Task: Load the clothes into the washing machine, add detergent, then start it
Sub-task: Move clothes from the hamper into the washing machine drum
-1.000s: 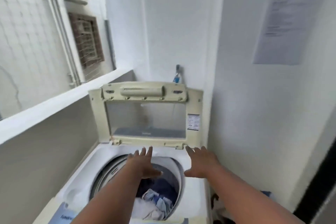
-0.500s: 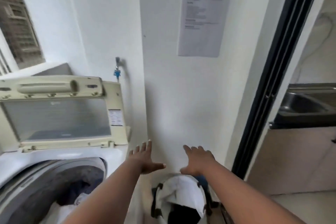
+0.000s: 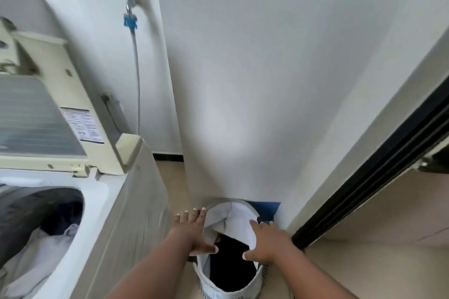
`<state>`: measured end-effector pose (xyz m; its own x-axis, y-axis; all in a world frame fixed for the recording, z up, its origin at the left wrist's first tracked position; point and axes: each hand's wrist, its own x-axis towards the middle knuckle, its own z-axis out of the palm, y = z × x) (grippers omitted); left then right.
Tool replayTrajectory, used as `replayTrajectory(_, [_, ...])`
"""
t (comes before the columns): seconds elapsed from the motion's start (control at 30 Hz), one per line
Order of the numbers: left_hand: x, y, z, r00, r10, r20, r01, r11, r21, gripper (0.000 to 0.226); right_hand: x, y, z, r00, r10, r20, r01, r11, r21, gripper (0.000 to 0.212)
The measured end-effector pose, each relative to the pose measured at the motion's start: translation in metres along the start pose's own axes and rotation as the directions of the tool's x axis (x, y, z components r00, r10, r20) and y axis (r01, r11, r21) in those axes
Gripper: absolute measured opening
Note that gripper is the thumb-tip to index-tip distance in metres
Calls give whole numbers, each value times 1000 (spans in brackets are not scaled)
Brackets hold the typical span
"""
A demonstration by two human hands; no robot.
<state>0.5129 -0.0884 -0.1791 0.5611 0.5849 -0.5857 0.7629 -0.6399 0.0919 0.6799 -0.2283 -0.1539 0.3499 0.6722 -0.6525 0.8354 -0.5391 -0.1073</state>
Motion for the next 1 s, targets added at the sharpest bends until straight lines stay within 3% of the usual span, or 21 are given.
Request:
replayTrajectory(0.17, [80, 17, 8, 989, 24, 143, -13, 996, -84, 114, 54, 17, 9, 983, 9, 183, -36, 989, 146, 97])
replayTrajectory(0.37, [164, 31, 20, 987, 88, 136, -75, 992, -101, 110, 134, 33, 31, 950, 31, 311, -140, 932, 334, 84])
replayTrajectory(0.47, [199, 23, 63, 979, 122, 165, -129, 991, 34, 110, 193, 34, 71, 937, 28, 349, -136, 948, 289, 97])
replayTrajectory(0.53, [222, 18, 100, 974, 110, 199, -120, 992, 37, 111, 229, 27, 102, 948, 20, 316, -86, 977, 197, 99])
replayTrajectory(0.67, [275, 14, 193, 937, 18, 348, 11, 997, -81, 111, 301, 19, 179, 954, -43, 297, -11, 984, 179, 93])
replayTrajectory(0.77, [313, 19, 253, 911, -56, 408, 158, 963, -220, 106, 349, 26, 233, 934, -4, 356, -79, 973, 219, 97])
replayTrajectory(0.93, [365, 33, 342, 847, -170, 503, 440, 755, -486, 110, 412, 49, 303, 855, 215, 471, -398, 855, 332, 107])
replayTrajectory(1.0, [380, 35, 372, 844, -203, 497, 474, 715, -513, 108, 431, 58, 324, 827, 291, 480, -501, 768, 399, 95])
